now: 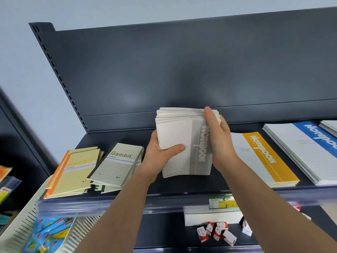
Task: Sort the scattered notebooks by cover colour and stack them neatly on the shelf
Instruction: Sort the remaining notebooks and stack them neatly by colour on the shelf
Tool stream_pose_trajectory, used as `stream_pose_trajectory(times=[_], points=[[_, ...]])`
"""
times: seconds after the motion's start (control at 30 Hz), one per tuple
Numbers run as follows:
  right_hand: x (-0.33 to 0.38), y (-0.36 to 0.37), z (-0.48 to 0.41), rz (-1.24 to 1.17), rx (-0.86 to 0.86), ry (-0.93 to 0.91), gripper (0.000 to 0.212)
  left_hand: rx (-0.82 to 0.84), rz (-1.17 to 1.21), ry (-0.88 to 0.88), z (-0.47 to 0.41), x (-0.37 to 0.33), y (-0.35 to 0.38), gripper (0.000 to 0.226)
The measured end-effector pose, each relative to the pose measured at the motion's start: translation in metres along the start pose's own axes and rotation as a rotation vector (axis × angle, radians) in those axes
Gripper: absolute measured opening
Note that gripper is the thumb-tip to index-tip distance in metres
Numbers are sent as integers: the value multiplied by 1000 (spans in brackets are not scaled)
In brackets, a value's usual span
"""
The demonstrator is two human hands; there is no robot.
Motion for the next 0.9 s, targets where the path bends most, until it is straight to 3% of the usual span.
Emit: stream_pose_trajectory(times=[0.03,0.13,0.2,0.37,0.6,0.73,0.9], points=[[-3,-2,7,46,55,-8,10,10,-3,-17,2,4,0,86],[-24,-14,25,94,206,-107,49,22,12,-45,8,18,0,82],[-39,-21,31,119,234,-104,60,24,26,-45,10,22,2,75],[-57,-23,27,218,191,-113,38,10,29,-17,12,21,4,56],[-61,-30,26,291,276,-89,42,75,-118,-27,17,23,-4,58],[-53,-30,16,315,202,-72,37,101,-282,-60,12,10,-16,55],[-42,-32,-11,472,80,82,46,50,-209,-175,5,-4,-9,40]])
Point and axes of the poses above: each hand's wrist, its own z-axis away from the middle knuckle, its own y-axis out of the palm, x = y × z, the point moved 1 cm from there along -z, towards the middle knuckle, and after that the axes turned 8 degrees about x, right-handed, at the moved point
